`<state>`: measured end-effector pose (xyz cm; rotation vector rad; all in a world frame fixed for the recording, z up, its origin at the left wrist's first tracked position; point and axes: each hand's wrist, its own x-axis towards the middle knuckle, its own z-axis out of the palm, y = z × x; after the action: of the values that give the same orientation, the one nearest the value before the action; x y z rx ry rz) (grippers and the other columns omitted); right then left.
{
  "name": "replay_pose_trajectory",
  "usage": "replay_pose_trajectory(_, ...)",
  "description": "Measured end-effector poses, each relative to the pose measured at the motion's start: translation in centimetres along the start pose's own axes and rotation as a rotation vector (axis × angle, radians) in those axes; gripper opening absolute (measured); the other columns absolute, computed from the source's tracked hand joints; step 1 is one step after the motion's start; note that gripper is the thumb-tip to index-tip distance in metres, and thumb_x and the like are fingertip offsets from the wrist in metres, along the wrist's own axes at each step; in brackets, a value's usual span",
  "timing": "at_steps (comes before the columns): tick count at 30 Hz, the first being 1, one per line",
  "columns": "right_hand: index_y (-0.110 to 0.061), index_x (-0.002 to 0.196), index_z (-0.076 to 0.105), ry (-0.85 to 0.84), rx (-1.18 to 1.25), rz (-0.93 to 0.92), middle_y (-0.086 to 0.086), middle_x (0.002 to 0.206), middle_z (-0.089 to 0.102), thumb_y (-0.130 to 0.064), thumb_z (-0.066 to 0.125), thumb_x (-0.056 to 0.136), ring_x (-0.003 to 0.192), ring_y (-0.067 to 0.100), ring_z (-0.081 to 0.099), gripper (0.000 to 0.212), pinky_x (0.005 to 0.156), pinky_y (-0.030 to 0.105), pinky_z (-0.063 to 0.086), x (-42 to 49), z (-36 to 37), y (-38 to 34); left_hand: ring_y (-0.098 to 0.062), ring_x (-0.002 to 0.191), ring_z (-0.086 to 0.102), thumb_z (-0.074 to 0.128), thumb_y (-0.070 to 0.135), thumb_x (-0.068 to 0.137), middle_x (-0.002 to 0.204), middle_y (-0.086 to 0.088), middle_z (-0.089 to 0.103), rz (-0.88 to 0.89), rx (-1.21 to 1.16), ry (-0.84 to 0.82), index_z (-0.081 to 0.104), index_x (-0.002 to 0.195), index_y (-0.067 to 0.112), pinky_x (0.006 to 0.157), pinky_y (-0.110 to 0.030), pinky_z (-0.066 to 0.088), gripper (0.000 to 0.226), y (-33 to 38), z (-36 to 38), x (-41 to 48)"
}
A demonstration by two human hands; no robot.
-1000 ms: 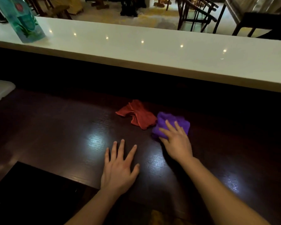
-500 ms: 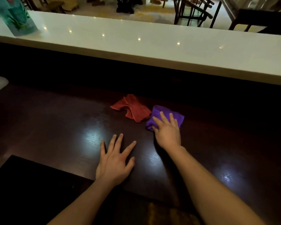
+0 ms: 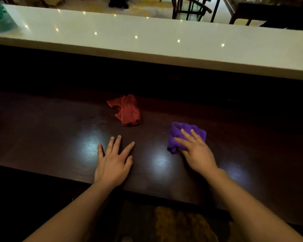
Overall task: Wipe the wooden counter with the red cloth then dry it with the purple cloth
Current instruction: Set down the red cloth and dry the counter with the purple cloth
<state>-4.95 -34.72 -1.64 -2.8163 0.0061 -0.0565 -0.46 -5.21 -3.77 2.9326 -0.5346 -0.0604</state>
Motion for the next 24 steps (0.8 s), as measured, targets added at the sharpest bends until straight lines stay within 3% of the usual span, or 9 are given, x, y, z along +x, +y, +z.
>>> replay_pose_trajectory(3, -0.026, 0.132, 0.056, 0.017, 0.082, 0.116, 0.001, 0.153, 0.035, -0.024, 0.06, 0.089, 0.145, 0.033, 0.018, 0.043, 0.119, 0.043, 0.015, -0.4, 1.0, -2.3, -0.026, 0.149, -0.004, 0.029, 0.051, 0.096, 0.163, -0.007, 0.008, -0.013, 0.014, -0.054, 0.023, 0.148, 0.043, 0.116, -0.063, -0.001, 0.054, 0.4, -0.1, 0.2)
replay_pose_trajectory(7, -0.037, 0.131, 0.052, -0.06, 0.076, -0.137, -0.008, 0.152, 0.036, -0.032, 0.059, 0.079, 0.144, 0.029, 0.023, 0.052, 0.117, 0.05, 0.022, -8.5, 2.6, -6.2, -0.029, 0.149, 0.0, 0.039, 0.052, 0.091, 0.162, -0.01, 0.014, -0.023, -0.034, -0.026, 0.033, 0.147, 0.026, 0.116, -0.063, 0.001, 0.062, 3.6, -0.3, 1.2)
replay_pose_trajectory(10, -0.04, 0.134, 0.046, -0.107, -0.009, -0.263, -0.009, 0.154, 0.033, -0.035, 0.055, 0.073, 0.144, 0.025, 0.024, 0.062, 0.114, 0.049, 0.025, -11.8, 1.0, -3.5, -0.028, 0.149, 0.002, 0.032, 0.054, 0.088, 0.162, -0.007, 0.016, 0.043, -0.08, 0.011, 0.027, 0.15, 0.034, 0.116, -0.062, -0.002, 0.065, 6.7, 0.6, 1.3)
replay_pose_trajectory(13, -0.032, 0.129, 0.057, 0.012, -0.029, -0.077, -0.003, 0.148, 0.042, -0.025, 0.064, 0.081, 0.142, 0.028, 0.03, 0.05, 0.112, 0.049, 0.033, -11.4, -0.9, 0.6, -0.03, 0.149, 0.005, 0.028, 0.055, 0.09, 0.161, -0.008, 0.02, 0.078, -0.041, 0.016, 0.027, 0.148, 0.04, 0.115, -0.065, -0.002, 0.061, 7.6, 1.7, 1.1)
replay_pose_trajectory(16, -0.029, 0.124, 0.062, 0.051, 0.104, 0.15, -0.002, 0.147, 0.045, -0.02, 0.069, 0.082, 0.142, 0.032, 0.028, 0.044, 0.114, 0.051, 0.028, -10.2, -0.1, -1.7, -0.032, 0.148, 0.012, 0.033, 0.053, 0.09, 0.159, -0.009, 0.026, 0.067, -0.028, 0.028, 0.031, 0.146, 0.041, 0.114, -0.066, 0.003, 0.057, 7.4, 2.3, 1.2)
replay_pose_trajectory(20, -0.04, 0.13, 0.05, 0.054, 0.068, -0.066, -0.014, 0.152, 0.035, -0.039, 0.056, 0.078, 0.145, 0.023, 0.021, 0.052, 0.118, 0.047, 0.017, -10.9, 3.8, -8.7, -0.032, 0.147, 0.016, 0.03, 0.048, 0.087, 0.158, -0.009, 0.03, 0.079, -0.058, 0.023, 0.038, 0.144, 0.041, 0.114, -0.066, 0.006, 0.058, 7.3, 2.1, 1.2)
replay_pose_trajectory(24, -0.037, 0.131, 0.049, 0.008, -0.005, -0.201, -0.012, 0.153, 0.034, -0.033, 0.054, 0.077, 0.146, 0.02, 0.02, 0.054, 0.116, 0.047, 0.021, -12.2, 2.4, -5.8, -0.023, 0.149, 0.011, 0.024, 0.05, 0.089, 0.159, -0.001, 0.028, 0.049, -0.158, 0.046, 0.044, 0.14, 0.044, 0.117, -0.057, -0.003, 0.055, 7.0, 1.8, 1.2)
